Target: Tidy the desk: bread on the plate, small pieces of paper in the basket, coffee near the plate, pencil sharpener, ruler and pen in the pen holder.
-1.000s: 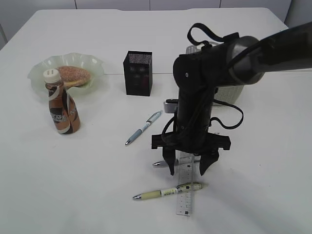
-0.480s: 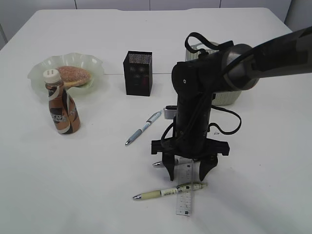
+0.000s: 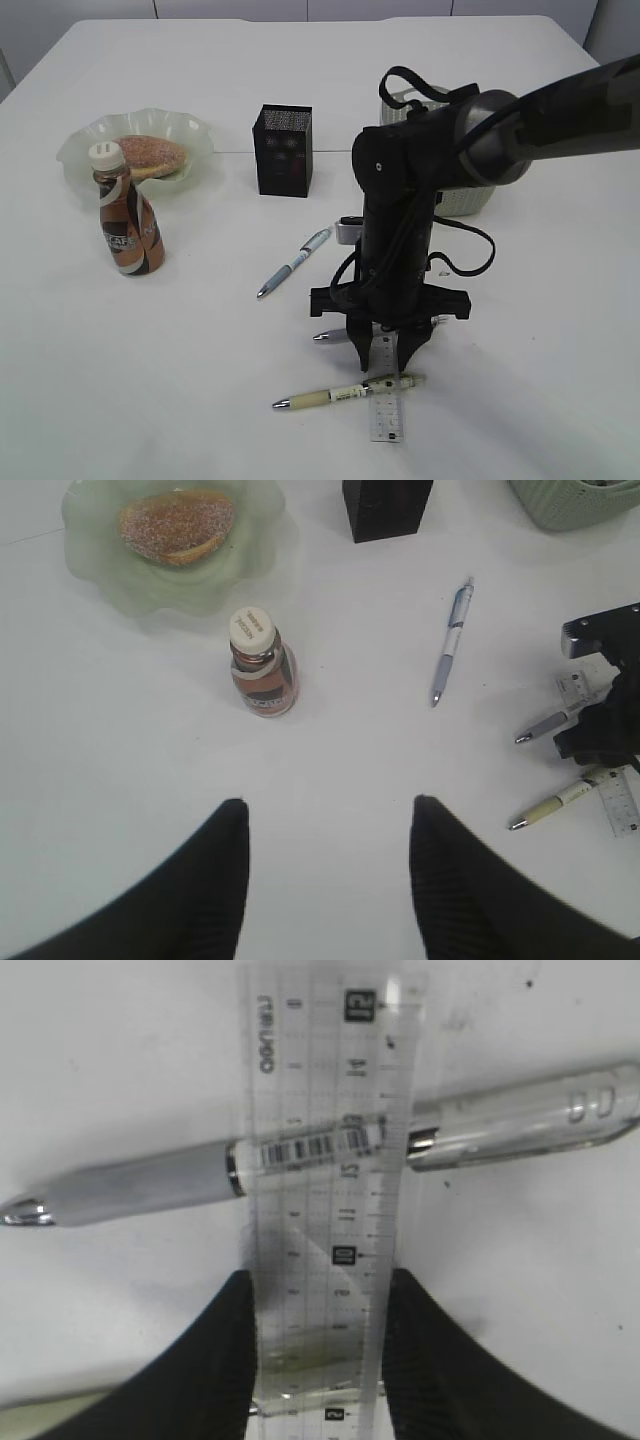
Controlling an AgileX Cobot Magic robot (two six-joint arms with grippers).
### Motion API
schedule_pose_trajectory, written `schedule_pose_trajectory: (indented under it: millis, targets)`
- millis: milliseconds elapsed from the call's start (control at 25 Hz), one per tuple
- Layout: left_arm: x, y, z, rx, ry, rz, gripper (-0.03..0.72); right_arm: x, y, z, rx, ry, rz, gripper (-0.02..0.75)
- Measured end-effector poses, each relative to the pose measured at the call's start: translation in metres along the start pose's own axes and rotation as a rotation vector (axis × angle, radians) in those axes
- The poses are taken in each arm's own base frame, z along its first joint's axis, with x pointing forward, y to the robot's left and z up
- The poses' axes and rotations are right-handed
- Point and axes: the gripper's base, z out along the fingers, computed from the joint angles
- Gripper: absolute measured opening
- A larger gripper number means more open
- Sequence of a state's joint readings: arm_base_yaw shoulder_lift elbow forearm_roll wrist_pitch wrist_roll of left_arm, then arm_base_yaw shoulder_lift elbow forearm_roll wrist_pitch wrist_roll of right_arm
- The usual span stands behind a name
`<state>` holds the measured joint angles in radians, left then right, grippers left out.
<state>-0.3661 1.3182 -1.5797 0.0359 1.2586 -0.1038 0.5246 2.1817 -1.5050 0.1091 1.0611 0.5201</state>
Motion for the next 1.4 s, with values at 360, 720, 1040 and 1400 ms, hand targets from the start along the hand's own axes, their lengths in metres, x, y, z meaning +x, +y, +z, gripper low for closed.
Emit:
schedule_pose_trajectory:
  millis: [360, 720, 1040, 1400]
  targets:
    - [0.0, 0.0, 0.0, 0.0, 0.0, 0.0, 0.38, 0.002, -0.001, 0.0, 0.015, 0.027, -0.043, 0.276]
    - [0.0, 0.0, 0.0, 0.0, 0.0, 0.0, 0.375, -0.003, 0.005, -0.017, 0.004, 0.02, -0.149, 0.275]
    - [0.0, 0.0, 0.0, 0.0, 0.0, 0.0, 0.364, -0.011, 0.013, -0.039, -0.02, -0.02, -0.186, 0.275]
    - [0.0, 0.0, 0.0, 0.0, 0.0, 0.0, 0.361, -0.01, 0.015, -0.061, -0.036, -0.07, -0.215, 0.275]
